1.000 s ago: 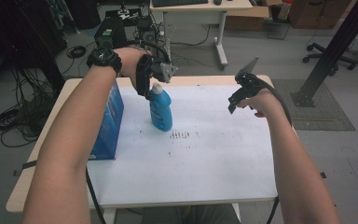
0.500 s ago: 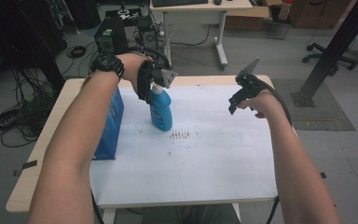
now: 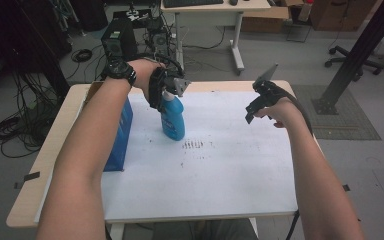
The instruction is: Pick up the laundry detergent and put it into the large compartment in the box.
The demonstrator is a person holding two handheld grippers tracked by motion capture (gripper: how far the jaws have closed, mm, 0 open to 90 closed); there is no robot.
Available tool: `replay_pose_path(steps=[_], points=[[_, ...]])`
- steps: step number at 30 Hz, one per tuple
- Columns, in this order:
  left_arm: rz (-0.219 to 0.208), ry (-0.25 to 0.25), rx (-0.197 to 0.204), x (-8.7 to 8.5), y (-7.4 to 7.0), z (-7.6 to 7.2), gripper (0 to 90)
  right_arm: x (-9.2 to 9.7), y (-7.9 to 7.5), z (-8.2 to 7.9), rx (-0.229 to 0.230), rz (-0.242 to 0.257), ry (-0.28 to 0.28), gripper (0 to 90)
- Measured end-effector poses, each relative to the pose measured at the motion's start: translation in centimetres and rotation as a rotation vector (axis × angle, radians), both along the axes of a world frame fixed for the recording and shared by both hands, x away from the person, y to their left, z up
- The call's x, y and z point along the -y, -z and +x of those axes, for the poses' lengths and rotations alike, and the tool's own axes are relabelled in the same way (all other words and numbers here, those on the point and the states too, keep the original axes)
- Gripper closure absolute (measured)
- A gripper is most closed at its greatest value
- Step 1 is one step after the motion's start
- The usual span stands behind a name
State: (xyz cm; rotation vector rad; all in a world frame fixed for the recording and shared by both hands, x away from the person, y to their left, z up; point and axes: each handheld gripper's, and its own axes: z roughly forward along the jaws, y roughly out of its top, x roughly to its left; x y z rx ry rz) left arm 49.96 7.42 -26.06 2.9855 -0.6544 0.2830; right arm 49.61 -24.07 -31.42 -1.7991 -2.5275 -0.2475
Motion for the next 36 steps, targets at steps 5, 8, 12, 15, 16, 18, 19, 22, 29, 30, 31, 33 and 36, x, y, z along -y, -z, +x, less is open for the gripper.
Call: replay_pose_path(steps=[5, 8, 12, 15, 16, 18, 19, 22, 29, 30, 31, 33, 36], points=[[0.007, 0.004, -0.003, 0.0, 0.3, 0.2, 21.9, -0.2, 0.2, 0.1, -0.004, -0.001, -0.004, 12.0], [0.005, 0.011, -0.005, 0.1, 0.5, 0.3, 22.8, -0.3, 0.2, 0.2, 0.0, -0.001, -0.009, 11.9], [0.012, 0.029, -0.003, 0.2, 0.9, 0.4, 23.8, -0.5, 0.3, 0.3, -0.001, -0.001, -0.017, 11.9], [0.021, 0.029, 0.004, 0.2, 1.1, 0.6, 23.4, -0.5, 0.3, 0.2, -0.004, -0.002, -0.014, 11.9], [0.033, 0.035, 0.015, 0.3, 1.2, 0.6, 23.2, -0.5, 0.3, 0.2, -0.005, 0.0, -0.012, 11.9], [0.028, 0.029, 0.013, 0.3, 1.3, 0.6, 23.3, -0.4, 0.3, 0.3, -0.002, -0.002, -0.015, 11.9], [0.027, 0.031, 0.012, 0.4, 1.3, 0.7, 23.3, -0.4, 0.3, 0.2, -0.002, -0.002, -0.015, 11.9], [0.03, 0.037, 0.007, 0.3, 1.6, 0.8, 23.8, -0.5, 0.3, 0.2, -0.001, -0.002, -0.018, 11.9], [0.038, 0.036, 0.003, 0.5, 2.2, 1.1, 23.9, -0.7, 0.3, 0.2, -0.002, -0.001, -0.021, 11.9], [0.036, 0.038, 0.001, 0.5, 2.3, 1.2, 24.0, -0.7, 0.4, 0.2, -0.002, -0.001, -0.022, 11.9], [0.036, 0.038, 0.001, 0.5, 2.3, 1.2, 24.0, -0.7, 0.4, 0.3, -0.002, 0.0, -0.023, 11.9], [0.037, 0.041, -0.002, 0.5, 2.5, 1.2, 24.5, -0.6, 0.4, 0.3, 0.002, 0.0, -0.023, 11.9], [0.037, 0.038, -0.001, 0.5, 2.5, 1.3, 24.5, -0.6, 0.3, 0.3, 0.003, -0.001, -0.021, 11.9]])
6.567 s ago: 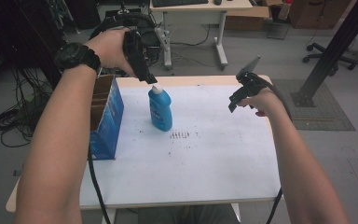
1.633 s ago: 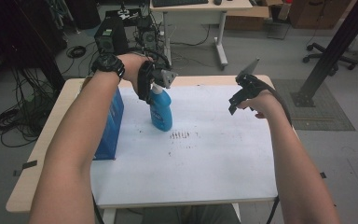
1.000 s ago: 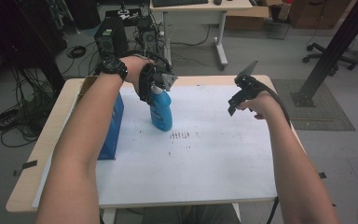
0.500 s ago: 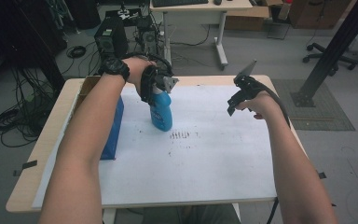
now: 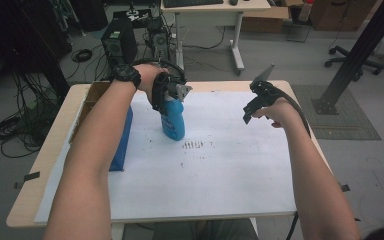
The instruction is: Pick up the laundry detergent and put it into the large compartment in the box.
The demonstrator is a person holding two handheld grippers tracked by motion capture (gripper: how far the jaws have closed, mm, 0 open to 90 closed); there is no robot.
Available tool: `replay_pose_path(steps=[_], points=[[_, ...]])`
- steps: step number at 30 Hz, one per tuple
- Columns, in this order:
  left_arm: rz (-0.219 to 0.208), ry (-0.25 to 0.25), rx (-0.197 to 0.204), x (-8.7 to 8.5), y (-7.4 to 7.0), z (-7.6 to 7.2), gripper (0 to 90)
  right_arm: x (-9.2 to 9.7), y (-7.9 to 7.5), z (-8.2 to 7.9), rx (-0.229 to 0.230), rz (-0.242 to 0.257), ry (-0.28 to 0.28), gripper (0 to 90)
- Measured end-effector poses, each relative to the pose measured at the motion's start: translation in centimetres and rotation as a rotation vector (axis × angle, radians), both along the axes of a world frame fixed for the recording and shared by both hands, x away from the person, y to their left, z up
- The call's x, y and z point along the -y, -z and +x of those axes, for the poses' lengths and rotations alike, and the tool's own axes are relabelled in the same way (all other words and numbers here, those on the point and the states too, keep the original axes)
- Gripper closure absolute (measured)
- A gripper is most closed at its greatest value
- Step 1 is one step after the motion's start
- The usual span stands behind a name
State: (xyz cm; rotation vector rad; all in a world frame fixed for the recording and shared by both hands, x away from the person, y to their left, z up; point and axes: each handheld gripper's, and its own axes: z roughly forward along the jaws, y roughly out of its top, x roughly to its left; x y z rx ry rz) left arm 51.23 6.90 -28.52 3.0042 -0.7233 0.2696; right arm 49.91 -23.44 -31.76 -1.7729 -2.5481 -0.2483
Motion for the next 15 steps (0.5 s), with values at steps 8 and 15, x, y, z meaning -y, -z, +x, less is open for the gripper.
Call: replay_pose_path(steps=[8, 15], points=[[0.007, 0.01, -0.006, 0.05, 0.34, 0.06, 33.1, -0.09, 0.03, -0.06, 0.001, 0.001, -0.004, 11.9], [0.007, 0.013, -0.02, -0.1, 0.25, 0.14, 34.8, -0.18, 0.13, 0.02, 0.003, -0.002, -0.006, 11.9]])
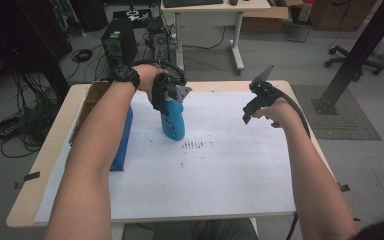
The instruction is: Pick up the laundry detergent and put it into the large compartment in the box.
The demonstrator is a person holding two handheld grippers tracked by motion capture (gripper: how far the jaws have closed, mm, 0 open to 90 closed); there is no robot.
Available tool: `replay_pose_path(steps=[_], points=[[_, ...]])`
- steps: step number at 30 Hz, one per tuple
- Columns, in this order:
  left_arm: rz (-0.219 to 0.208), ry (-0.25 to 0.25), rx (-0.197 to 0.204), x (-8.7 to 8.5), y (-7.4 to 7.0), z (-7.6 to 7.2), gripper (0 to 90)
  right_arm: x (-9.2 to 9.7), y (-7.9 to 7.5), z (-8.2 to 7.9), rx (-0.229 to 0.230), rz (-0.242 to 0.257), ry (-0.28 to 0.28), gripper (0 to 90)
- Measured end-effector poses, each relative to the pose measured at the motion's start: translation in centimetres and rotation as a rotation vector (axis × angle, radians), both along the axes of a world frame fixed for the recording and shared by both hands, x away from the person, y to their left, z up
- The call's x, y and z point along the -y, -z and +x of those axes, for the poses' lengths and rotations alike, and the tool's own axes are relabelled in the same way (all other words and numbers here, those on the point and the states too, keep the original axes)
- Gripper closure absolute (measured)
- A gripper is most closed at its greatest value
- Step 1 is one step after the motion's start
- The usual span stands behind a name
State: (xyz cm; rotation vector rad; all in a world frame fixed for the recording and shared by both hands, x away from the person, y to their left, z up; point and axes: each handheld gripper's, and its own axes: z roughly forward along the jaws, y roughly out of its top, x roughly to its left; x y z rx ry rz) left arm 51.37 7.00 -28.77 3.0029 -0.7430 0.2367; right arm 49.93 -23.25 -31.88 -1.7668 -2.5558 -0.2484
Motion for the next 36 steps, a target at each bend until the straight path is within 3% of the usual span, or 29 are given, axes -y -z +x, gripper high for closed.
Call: replay_pose_path(steps=[5, 9, 15, 27, 36], points=[[0.03, -0.016, 0.009, 0.24, -0.09, 0.02, 35.8, -0.05, 0.06, 0.02, 0.0, 0.002, -0.002, 11.8], [0.039, -0.047, 0.007, 0.35, -0.09, 0.07, 36.0, 0.01, 0.04, -0.05, 0.001, 0.014, -0.003, 12.0], [0.042, -0.054, 0.007, 0.37, -0.11, 0.05, 36.2, 0.2, 0.1, -0.1, 0.002, 0.013, -0.003, 12.3], [0.035, -0.07, 0.005, 0.28, -0.16, 0.1, 36.4, 0.21, 0.35, -0.02, 0.005, 0.011, -0.004, 12.4], [0.001, -0.104, 0.006, 0.13, -0.47, -0.01, 36.5, 0.1, 0.29, -0.05, 0.008, 0.009, -0.006, 12.6]])
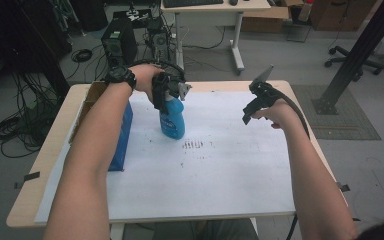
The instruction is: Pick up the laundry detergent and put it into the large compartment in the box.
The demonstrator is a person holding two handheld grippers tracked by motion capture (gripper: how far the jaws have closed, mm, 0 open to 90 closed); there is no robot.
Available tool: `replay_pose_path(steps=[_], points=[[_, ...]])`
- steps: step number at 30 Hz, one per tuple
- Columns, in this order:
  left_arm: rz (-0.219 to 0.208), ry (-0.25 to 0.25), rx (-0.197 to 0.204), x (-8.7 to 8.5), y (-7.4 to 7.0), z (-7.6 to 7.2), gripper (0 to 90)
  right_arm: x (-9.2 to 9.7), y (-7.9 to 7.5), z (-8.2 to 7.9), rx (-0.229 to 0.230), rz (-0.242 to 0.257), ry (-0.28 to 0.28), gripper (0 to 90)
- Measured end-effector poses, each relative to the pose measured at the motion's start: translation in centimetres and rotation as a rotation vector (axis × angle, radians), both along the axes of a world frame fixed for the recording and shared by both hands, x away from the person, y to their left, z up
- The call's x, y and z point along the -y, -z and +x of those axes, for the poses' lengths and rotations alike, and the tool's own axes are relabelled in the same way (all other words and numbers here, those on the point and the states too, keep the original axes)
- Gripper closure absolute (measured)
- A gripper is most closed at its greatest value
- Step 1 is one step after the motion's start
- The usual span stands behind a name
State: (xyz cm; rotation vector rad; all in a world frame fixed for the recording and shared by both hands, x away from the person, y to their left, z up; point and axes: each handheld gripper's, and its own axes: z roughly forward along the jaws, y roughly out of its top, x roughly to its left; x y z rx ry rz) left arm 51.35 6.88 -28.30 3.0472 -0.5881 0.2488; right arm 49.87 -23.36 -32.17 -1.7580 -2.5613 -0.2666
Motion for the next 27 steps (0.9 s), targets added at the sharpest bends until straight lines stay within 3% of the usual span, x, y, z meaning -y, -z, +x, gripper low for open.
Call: replay_pose_path(steps=[8, 27], points=[[-0.031, -0.044, -0.009, 0.1, -1.3, -0.2, 36.7, -0.2, 0.0, 0.0, 0.003, -0.001, -0.007, 12.7], [-0.043, -0.253, -0.062, 0.6, -4.4, -0.8, 37.0, -0.2, -0.3, -0.4, 0.006, 0.003, -0.001, 13.0]])
